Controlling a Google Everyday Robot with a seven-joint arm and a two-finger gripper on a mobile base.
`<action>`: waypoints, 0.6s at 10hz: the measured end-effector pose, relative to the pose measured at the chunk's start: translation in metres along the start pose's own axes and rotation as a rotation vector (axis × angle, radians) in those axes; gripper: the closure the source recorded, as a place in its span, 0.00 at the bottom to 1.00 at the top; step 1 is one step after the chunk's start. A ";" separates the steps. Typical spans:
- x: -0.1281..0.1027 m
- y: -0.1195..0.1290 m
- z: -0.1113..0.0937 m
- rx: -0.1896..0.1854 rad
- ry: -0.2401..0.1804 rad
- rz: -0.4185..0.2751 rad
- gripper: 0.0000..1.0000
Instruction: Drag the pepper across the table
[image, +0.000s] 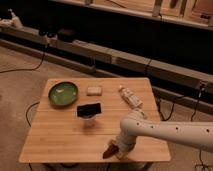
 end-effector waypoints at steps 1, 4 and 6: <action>0.008 0.003 -0.001 0.001 0.000 0.019 0.99; 0.029 0.012 -0.006 0.001 -0.001 0.067 0.99; 0.037 0.014 -0.008 0.002 0.000 0.086 0.99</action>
